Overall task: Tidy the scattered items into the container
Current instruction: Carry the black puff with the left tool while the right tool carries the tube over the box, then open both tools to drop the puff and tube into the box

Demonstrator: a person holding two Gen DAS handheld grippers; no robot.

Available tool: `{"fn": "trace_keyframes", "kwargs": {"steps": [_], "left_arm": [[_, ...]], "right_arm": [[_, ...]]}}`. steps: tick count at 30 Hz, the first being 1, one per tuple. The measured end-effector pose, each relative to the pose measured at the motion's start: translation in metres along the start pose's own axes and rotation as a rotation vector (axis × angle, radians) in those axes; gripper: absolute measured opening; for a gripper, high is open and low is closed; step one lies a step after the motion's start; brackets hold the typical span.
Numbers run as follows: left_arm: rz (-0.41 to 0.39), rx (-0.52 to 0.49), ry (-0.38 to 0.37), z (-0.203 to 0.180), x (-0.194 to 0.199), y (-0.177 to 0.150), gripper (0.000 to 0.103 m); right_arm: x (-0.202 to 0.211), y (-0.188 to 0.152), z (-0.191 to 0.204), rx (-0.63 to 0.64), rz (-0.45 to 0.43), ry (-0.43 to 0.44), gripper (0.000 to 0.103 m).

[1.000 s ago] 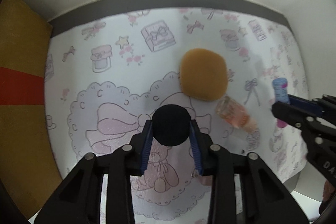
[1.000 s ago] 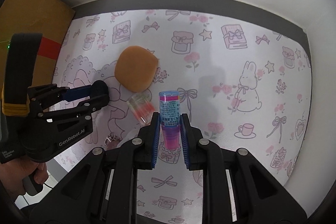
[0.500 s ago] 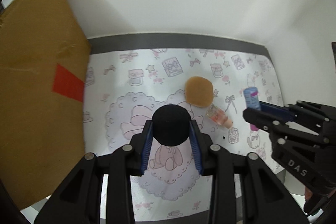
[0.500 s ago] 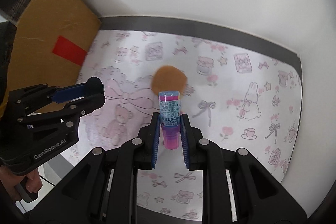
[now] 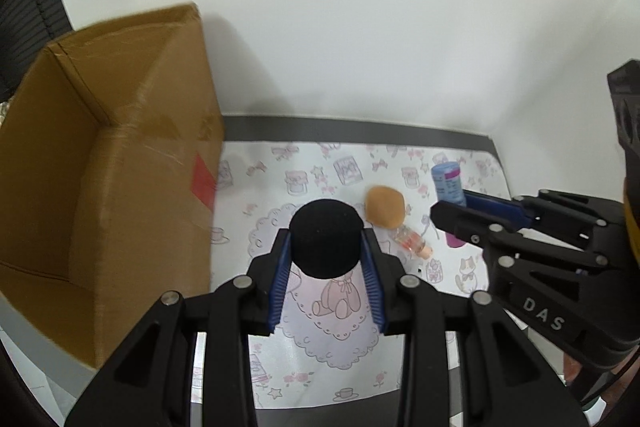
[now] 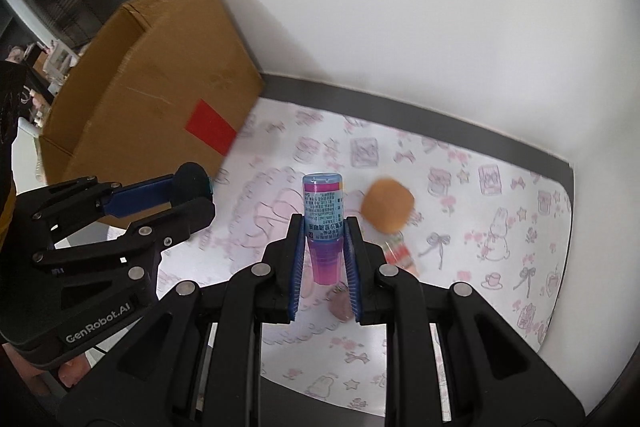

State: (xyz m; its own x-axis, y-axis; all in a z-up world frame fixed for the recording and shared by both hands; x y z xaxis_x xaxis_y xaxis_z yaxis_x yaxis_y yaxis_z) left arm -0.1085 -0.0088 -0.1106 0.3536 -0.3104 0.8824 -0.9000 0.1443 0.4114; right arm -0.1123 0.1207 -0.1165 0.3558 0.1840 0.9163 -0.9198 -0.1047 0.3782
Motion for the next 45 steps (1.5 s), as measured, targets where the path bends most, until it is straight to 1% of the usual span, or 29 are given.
{"fn": "trace_keyframes", "kwargs": {"steps": [10, 16, 21, 28, 34, 39, 45], "left_arm": [[-0.088, 0.058, 0.019, 0.039, 0.046, 0.030, 0.034], [-0.130, 0.104, 0.041, 0.073, 0.068, 0.049, 0.034], [-0.143, 0.146, 0.064, 0.108, 0.081, 0.052, 0.034], [-0.136, 0.201, 0.100, 0.156, 0.085, 0.053, 0.034], [-0.113, 0.230, 0.122, 0.186, 0.083, 0.049, 0.034], [-0.075, 0.256, 0.121, 0.199, 0.069, 0.038, 0.034], [-0.047, 0.286, 0.110, 0.209, 0.055, 0.031, 0.034]], "right_arm": [[0.028, 0.041, 0.050, 0.083, -0.068, 0.012, 0.020], [0.035, 0.069, 0.086, 0.135, -0.098, 0.029, 0.020], [0.036, 0.090, 0.122, 0.188, -0.114, 0.048, 0.020], [0.025, 0.110, 0.172, 0.239, -0.112, 0.093, 0.020], [0.009, 0.115, 0.207, 0.274, -0.091, 0.126, 0.020], [-0.012, 0.108, 0.221, 0.288, -0.053, 0.138, 0.020], [-0.031, 0.107, 0.225, 0.292, -0.022, 0.134, 0.020]]}}
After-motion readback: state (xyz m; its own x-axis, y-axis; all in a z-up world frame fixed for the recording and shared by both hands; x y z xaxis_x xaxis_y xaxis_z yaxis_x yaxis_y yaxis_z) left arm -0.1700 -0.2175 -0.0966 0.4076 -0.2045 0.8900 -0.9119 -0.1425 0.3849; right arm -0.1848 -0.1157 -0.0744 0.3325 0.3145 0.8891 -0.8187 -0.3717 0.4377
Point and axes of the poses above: each gripper's, at about its wrist camera, not at the fingertips, and x roughly against the way its jaws point, z to its left, y to its top, the point moved 5 cm from there along -x, roughly the way its jaws point, and after that the axes turned 5 degrees about x, right-handed, at the moved point
